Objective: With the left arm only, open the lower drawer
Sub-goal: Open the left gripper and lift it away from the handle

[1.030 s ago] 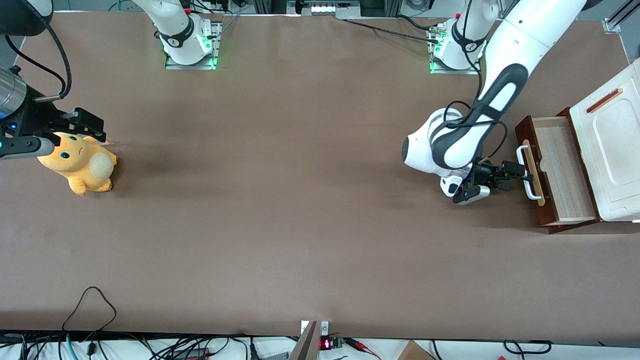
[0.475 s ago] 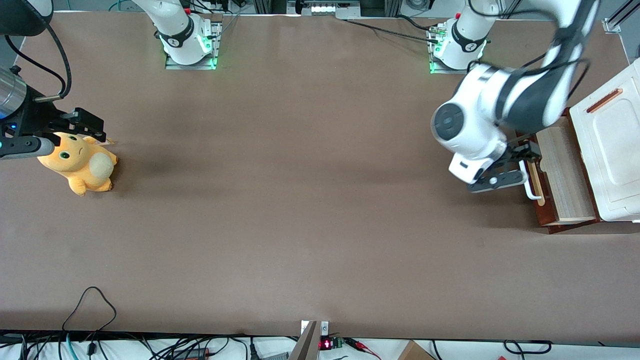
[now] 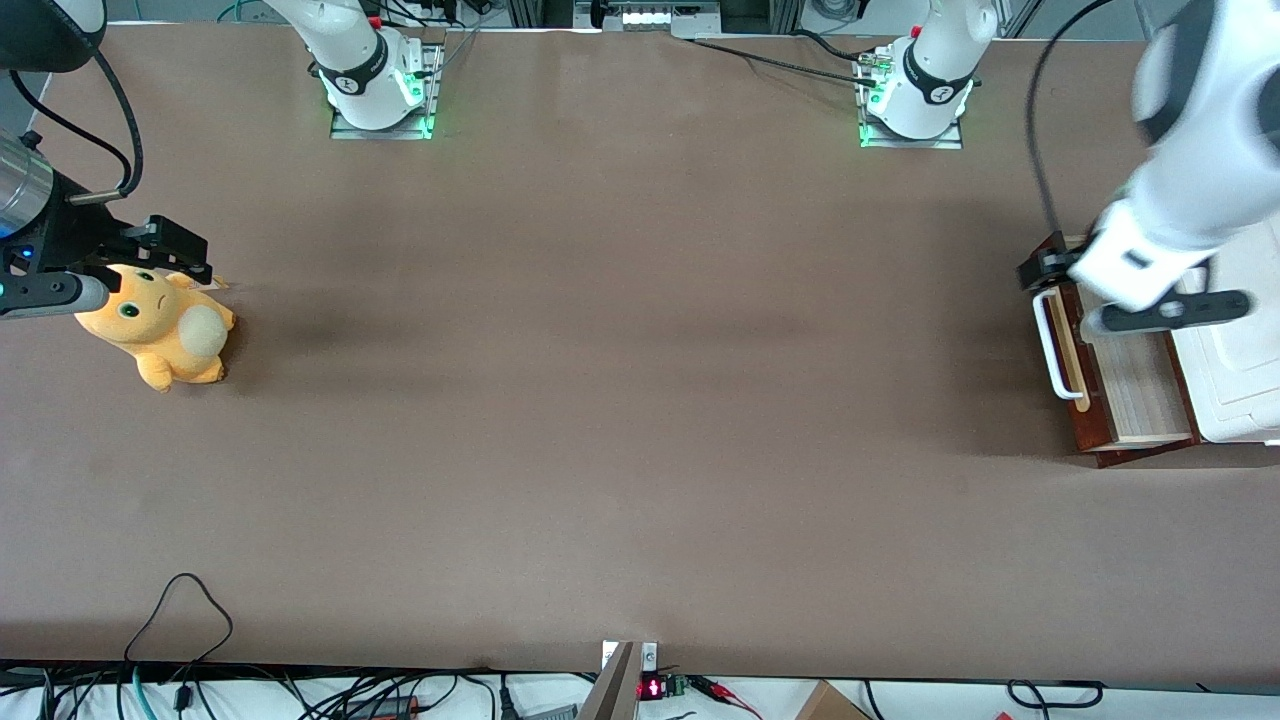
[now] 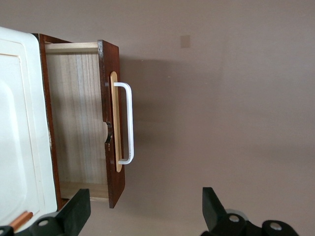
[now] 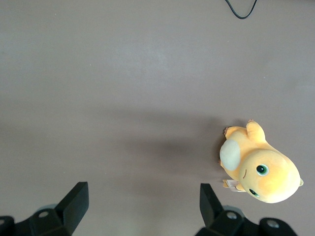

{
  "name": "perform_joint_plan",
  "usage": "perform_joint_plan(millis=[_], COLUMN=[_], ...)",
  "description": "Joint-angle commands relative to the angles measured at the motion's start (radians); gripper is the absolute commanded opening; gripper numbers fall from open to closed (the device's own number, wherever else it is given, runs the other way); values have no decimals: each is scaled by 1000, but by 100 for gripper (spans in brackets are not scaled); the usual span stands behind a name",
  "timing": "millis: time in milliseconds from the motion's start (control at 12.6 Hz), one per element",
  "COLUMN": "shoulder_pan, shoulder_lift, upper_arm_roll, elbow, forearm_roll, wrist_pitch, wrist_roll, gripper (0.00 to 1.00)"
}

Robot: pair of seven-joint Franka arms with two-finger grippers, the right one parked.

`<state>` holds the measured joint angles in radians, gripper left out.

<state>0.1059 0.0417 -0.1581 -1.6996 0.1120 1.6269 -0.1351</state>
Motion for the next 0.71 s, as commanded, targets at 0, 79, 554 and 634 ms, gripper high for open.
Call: perform_joint_plan(millis=[0, 79, 554, 634], shoulder_pan=[-29, -35, -37, -37], shoulder_lift=[-54, -59, -55, -57], upper_arm_roll=[95, 104, 103, 103], elbow=[-3, -3, 15, 17], forearm_roll=[-112, -115, -112, -112], wrist_pitch=[2, 2, 1, -1], wrist_roll=[148, 187, 187, 186], gripper=[100, 100, 100, 100])
